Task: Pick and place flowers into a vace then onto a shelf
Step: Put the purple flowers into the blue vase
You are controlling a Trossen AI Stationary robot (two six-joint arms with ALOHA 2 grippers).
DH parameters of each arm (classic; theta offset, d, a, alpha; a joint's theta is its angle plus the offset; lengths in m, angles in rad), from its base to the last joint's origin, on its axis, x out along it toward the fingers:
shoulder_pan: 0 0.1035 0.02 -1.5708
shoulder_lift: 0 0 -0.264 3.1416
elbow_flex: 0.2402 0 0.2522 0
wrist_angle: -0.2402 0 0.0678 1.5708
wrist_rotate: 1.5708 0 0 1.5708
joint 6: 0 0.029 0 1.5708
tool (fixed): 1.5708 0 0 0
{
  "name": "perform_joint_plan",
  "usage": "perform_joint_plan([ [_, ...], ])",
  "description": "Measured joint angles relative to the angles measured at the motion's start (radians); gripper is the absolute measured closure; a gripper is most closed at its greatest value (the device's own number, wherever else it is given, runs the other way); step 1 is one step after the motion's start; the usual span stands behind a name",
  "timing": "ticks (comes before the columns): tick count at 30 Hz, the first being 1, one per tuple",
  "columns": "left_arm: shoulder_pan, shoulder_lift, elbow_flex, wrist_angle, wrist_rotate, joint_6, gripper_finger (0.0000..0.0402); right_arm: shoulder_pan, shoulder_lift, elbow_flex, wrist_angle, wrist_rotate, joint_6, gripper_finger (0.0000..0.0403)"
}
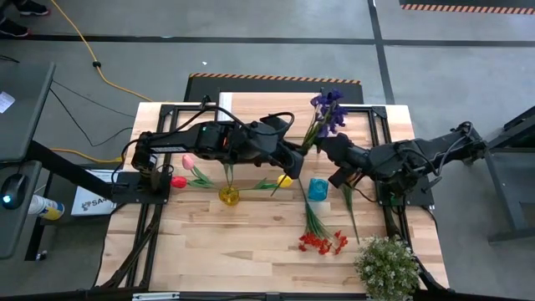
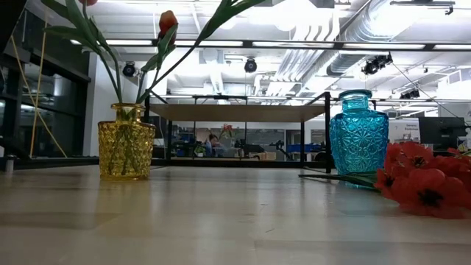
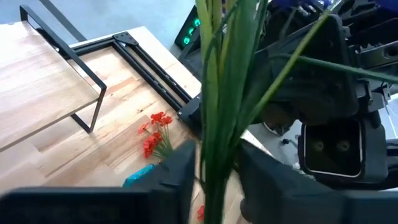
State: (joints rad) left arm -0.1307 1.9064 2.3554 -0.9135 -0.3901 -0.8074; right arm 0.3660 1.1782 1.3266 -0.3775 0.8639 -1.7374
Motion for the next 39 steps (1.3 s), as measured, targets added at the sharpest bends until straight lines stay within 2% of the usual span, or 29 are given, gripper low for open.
perform_joint_plan([
  [5, 0.0, 0.0, 0.0, 0.014, 0.023, 0.062, 0.0364, 0.0, 0.0, 0.0, 0.0, 0.001, 0.0, 0.0403],
  [10, 0.001, 0.0, 0.0, 0.053, 0.053, 0.1, 0.0365, 0.001, -0.002, 0.0, 0.006, 0.002, 0.0, 0.0403],
  [15, 0.0, 0.0, 0.0, 0.059, 0.038, 0.102, 0.0365, 0.0, 0.0, 0.0, 0.015, 0.02, 0.007, 0.0402],
  [23, 0.003, 0.0, 0.0, 0.105, -0.085, 0.149, 0.0365, 0.001, -0.002, -0.001, 0.098, 0.242, 0.144, 0.0398],
  [28, 0.002, 0.0, 0.0, 0.253, -0.106, 0.283, 0.0366, 0.002, -0.021, -0.001, 0.105, 0.385, 0.279, 0.0392],
  [32, 0.002, 0.001, 0.0, 0.363, -0.105, 0.379, 0.0366, 0.001, -0.053, -0.001, 0.106, 0.407, 0.37, 0.0396],
  [39, 0.002, 0.002, 0.0, 0.466, -0.091, 0.438, 0.0367, -0.019, -0.144, -0.001, 0.105, 0.444, 0.512, 0.0399],
])
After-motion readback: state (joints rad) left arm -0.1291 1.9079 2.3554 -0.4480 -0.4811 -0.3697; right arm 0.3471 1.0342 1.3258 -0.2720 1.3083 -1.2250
